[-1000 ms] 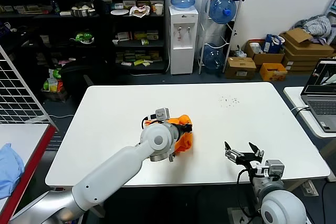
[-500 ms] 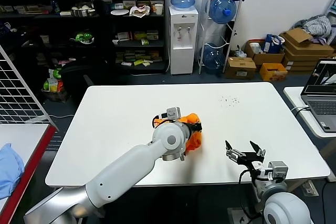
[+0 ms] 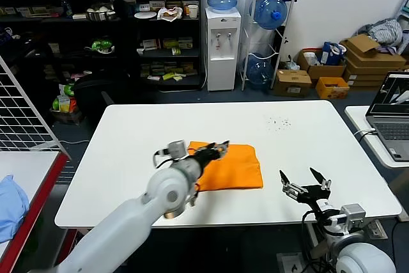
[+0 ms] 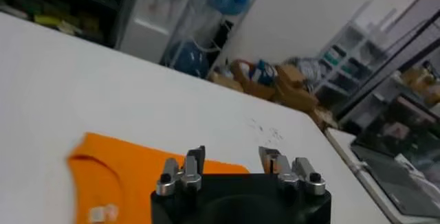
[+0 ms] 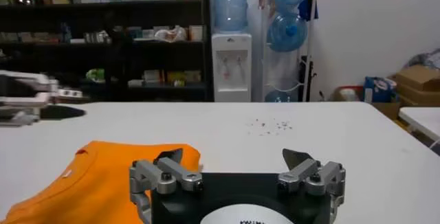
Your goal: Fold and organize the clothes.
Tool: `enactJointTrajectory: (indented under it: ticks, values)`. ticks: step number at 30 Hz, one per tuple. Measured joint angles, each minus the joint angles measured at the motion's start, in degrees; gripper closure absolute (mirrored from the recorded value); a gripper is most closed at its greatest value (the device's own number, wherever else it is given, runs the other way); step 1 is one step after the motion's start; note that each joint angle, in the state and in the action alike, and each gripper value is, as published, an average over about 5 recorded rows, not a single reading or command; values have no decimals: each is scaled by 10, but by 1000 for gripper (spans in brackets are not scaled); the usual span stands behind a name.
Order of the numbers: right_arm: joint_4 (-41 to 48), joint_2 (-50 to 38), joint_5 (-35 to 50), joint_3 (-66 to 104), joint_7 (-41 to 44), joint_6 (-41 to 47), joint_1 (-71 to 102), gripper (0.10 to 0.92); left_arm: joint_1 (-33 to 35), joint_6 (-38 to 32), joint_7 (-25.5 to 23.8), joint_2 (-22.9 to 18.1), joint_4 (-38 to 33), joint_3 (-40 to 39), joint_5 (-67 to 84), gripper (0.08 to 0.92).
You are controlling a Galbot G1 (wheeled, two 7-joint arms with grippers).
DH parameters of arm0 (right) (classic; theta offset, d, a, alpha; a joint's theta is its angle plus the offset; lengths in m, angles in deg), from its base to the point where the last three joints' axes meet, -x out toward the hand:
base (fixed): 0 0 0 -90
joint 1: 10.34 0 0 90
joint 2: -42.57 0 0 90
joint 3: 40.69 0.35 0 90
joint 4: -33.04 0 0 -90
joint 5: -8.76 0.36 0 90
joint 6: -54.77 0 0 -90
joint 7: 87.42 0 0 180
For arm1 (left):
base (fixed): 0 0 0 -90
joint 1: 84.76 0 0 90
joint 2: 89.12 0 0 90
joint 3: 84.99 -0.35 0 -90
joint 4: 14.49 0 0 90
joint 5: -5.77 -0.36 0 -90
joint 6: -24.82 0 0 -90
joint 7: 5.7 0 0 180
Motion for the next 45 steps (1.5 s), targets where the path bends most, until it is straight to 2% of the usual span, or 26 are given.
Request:
enactJointTrajectory:
  ticks: [3,7,11,16,22,28,36,45]
  values:
    - [7,8,-9,20,23,-32,19,104,90,-53,-74,32,-21,72,-92,347]
    - [18,27,-23,47,52,-78,45,104,218,-139,-163,46,-44,175,-211,226]
    - [24,51,-40,71,80,-124,70,104,336,-223,-237,33,-67,264,-310,122]
    - [23,84,-64,93,111,-173,99,104,461,-306,-297,6,-91,341,-393,81]
    - [19,128,-85,105,138,-229,133,104,579,-367,-332,-17,-109,397,-445,79]
    - [30,172,-108,106,155,-291,156,104,654,-402,-353,-40,-118,425,-474,79]
    - [40,225,-138,112,171,-358,182,104,705,-426,-367,-67,-128,449,-496,79]
    - [39,261,-154,118,178,-390,197,104,726,-438,-370,-85,-133,466,-507,79]
